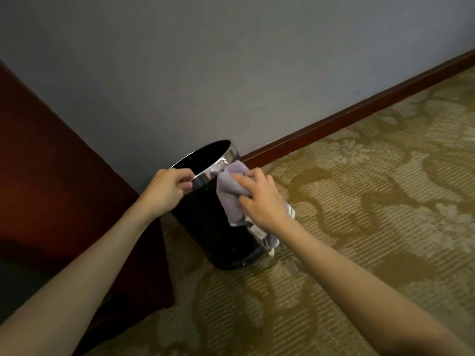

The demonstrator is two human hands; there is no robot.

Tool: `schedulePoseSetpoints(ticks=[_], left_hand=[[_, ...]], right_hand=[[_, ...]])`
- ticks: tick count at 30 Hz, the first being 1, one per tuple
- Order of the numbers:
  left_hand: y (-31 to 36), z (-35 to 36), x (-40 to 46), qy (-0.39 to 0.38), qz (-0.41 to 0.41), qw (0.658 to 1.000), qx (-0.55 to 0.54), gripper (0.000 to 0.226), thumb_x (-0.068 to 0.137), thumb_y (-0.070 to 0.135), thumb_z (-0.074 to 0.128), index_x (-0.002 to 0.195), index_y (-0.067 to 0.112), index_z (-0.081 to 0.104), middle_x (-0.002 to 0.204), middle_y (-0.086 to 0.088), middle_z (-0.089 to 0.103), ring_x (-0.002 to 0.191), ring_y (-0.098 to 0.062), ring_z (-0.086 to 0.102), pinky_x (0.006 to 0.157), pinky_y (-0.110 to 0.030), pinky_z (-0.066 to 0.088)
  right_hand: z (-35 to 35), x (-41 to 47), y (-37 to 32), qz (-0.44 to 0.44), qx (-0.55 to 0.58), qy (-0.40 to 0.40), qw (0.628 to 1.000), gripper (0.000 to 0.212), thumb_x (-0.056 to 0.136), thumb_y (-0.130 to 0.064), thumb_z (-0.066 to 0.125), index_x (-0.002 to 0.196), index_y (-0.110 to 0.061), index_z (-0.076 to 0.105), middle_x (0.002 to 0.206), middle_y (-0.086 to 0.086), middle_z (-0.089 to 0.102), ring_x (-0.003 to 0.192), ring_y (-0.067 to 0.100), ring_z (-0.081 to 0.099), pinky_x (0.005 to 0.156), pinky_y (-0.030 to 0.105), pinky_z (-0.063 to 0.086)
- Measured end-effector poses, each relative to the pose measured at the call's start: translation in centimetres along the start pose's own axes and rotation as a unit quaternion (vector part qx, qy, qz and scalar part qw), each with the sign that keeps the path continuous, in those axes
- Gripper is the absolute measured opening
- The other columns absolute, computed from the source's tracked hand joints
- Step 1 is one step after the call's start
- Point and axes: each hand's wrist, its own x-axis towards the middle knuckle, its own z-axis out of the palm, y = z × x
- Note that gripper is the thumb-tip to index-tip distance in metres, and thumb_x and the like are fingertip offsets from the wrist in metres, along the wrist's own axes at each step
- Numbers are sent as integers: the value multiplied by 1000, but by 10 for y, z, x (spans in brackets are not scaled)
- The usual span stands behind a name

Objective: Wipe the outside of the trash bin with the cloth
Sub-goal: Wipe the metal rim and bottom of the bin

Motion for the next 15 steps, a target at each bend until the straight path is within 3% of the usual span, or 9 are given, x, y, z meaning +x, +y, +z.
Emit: schedulePoseSetpoints(ticks=[3, 5, 8, 11, 15], left_hand=[[-12, -6, 5, 20, -24, 999, -17, 18, 89, 0, 55, 84, 13, 66, 78, -8, 66, 75, -18, 59, 66, -26, 42], [-21, -11, 7, 22, -31, 999, -28, 15, 90, -1, 54, 89, 7, 67, 80, -11, 67, 76, -18, 60, 69, -26, 43], [-31, -19, 5, -3, -12, 999, -39, 15, 91, -1, 53, 89, 7, 66, 80, -9, 66, 76, -18, 61, 71, -28, 45], [-39, -22, -1, -32, 14, 998, -49, 21, 90, -1, 54, 77, 14, 62, 72, -3, 62, 70, -12, 57, 67, -28, 43], [-52, -19, -9, -43, 24, 997, -62, 23, 90, -1, 54, 76, 16, 61, 74, -5, 64, 73, -16, 61, 69, -33, 46]], right_hand=[[23, -52, 32, -18, -124, -68, 990, 50, 85, -19, 50, 131, -38, 47, 127, 5, 43, 108, 28, 41, 83, 43, 42], [25, -77, 47, 5, -83, -123, 989, 48, 85, -10, 50, 128, -30, 55, 124, 8, 49, 106, 21, 40, 85, 45, 44], [18, -54, 48, -29, -39, -55, 997, 42, 79, -6, 52, 117, -21, 64, 109, 13, 54, 93, 16, 41, 80, 52, 48], [8, 15, 21, 16, 16, 13, 1000, 47, 81, -10, 54, 125, -26, 60, 112, 10, 50, 99, 32, 49, 86, 44, 44], [4, 69, 1, 40, 42, 23, 998, 37, 81, -11, 50, 113, -22, 66, 96, -1, 48, 89, 25, 50, 73, 37, 43]])
